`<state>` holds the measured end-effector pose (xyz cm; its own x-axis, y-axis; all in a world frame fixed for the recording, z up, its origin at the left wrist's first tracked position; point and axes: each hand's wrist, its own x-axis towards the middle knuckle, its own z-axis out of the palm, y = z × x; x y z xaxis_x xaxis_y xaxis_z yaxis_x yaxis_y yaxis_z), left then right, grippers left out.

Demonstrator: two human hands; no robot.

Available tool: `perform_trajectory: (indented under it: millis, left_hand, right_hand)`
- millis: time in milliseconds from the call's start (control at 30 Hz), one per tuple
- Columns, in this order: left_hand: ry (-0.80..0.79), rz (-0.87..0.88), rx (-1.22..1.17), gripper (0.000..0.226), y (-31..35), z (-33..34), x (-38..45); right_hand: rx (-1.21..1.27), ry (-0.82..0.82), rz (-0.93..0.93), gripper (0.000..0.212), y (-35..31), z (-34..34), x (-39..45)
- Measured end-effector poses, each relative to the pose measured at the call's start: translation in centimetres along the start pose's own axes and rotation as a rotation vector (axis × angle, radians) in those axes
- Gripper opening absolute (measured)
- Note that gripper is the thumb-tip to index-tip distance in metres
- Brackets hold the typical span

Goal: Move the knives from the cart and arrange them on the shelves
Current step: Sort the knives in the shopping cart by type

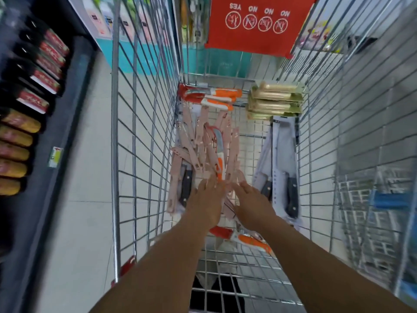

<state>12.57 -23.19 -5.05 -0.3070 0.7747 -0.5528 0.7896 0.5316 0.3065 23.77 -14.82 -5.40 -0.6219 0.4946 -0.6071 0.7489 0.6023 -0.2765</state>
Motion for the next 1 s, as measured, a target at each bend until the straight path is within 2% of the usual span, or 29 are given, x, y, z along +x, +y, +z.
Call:
perform_trajectory:
  millis: [167,233,300,400,467,633,767,867,1000]
  left_hand:
    - [-0.069,0.039,0.166,0.072,-0.1,-0.8,1.0]
    - [-0.085,0.046,0.213,0.068,-0.9,-1.1,1.3]
    - [-0.107,0.027,0.238,0.073,-1.7,-0.9,0.9]
    - [-0.122,-0.046,0.207,0.091,-2.9,-0.4,-0.1]
    - [-0.162,-0.062,0.208,0.095,-3.5,-0.2,-0.6]
    - [-0.192,-0.074,0.120,0.093,-3.4,-0.3,-1.0]
    - [-0.194,-0.078,0.073,0.092,-3.7,-0.3,-1.3]
    - [-0.235,-0.105,0.071,0.090,-4.0,-0.2,-1.7]
    - [-0.219,-0.122,-0.003,0.083,-4.1,-0.5,-2.1]
  right_hand:
    - [-0.036,0.003,-0.142,0.068,-0.1,0.7,-0.3]
    - [-0.066,-0.013,-0.184,0.064,-0.3,1.0,-0.4]
    - [-0.088,-0.056,-0.213,0.057,-0.5,1.3,-0.4]
    - [-0.147,-0.131,-0.282,0.058,-1.2,2.0,-0.5]
    - [-0.198,-0.141,-0.298,0.060,-1.7,2.7,-0.4]
    - [-0.173,-0.087,-0.273,0.032,-2.6,4.8,0.1]
    - [-0.274,-0.126,-0.275,0.041,-2.7,4.3,-0.9]
    - [-0.353,-0.101,-0.293,0.034,-2.7,4.6,-0.9]
    - [-0.199,-0.069,-0.281,0.047,-2.8,4.5,-0.8]
